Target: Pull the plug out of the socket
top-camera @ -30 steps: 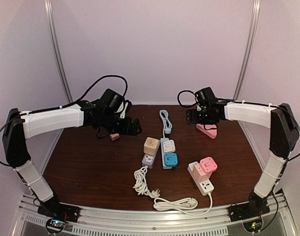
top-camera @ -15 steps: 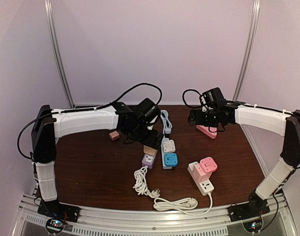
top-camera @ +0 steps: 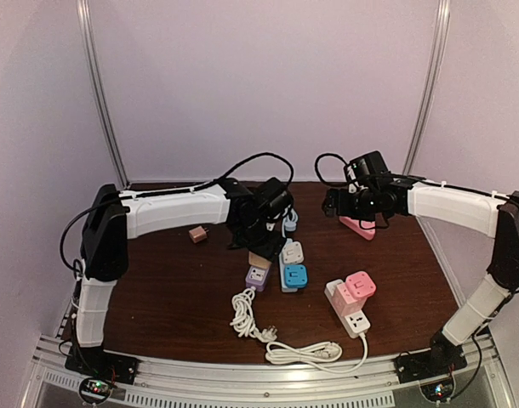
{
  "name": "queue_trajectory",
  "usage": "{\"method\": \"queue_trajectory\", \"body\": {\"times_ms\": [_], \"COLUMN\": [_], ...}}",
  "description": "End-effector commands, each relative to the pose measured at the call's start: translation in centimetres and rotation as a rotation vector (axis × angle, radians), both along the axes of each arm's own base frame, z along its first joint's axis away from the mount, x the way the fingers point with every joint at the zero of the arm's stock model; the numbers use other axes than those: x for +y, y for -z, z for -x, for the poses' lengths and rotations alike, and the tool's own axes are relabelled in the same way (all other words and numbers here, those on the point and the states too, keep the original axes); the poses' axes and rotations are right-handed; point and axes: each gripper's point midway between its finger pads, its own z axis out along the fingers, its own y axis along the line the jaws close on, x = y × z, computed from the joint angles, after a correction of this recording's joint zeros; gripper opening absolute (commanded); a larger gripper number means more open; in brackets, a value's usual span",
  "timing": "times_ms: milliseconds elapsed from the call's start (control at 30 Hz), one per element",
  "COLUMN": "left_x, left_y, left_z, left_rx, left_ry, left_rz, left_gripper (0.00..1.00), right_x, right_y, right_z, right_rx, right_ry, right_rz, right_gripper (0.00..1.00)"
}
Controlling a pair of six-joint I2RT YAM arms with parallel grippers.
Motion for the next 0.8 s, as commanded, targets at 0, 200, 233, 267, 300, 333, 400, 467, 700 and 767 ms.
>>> {"method": "queue_trajectory", "body": {"times_ms": [0,200,233,267,300,333,400,467,700,767], "left_x": [0.2,0.7,1.0,1.2,1.5,1.6,2.0,2.3,4.1,4.4], "left_y": [0.8,1.1,1.1,1.1,0.9,0.6,-0.7,-1.9,-4.6,-5.7], "left_z": [-0.5,-1.2,-1.4,-1.6,-1.8,-2.0,-2.5,-2.9,-4.2,-4.3], "left_rx": [0.001,0.002,0.002,0.002,-0.001,-0.007,-0.031,-0.052,-0.120,-0.145], "left_ry": [0.002,-0.012,-0.014,-0.017,-0.021,-0.025,-0.033,-0.041,-0.102,-0.115], "left_rz": [-0.047,-0.054,-0.058,-0.059,-0.055,-0.047,-0.014,0.029,0.147,0.190], "left_gripper": [0.75,0.56,0.52,0.48,0.42,0.37,0.28,0.20,0.14,0.13], "right_x": [0.8,1.4,1.7,1.9,2.2,2.5,3.2,4.1,8.4,9.7], "right_y": [-1.2,-1.0,-1.1,-1.2,-1.2,-1.2,-1.5,-1.6,-1.5,-1.3], "right_z": [0.3,0.3,0.3,0.3,0.4,0.4,0.6,0.8,1.2,1.3], "right_rx": [-0.030,-0.025,-0.025,-0.026,-0.024,-0.022,-0.021,-0.015,0.014,0.029], "right_ry": [-0.013,-0.024,-0.030,-0.033,-0.040,-0.047,-0.058,-0.075,-0.150,-0.169], "right_rz": [-0.043,-0.061,-0.069,-0.078,-0.088,-0.098,-0.127,-0.167,-0.296,-0.326], "right_gripper": [0.95,0.95,0.95,0.95,0.95,0.95,0.95,0.95,0.95,0.95]}}
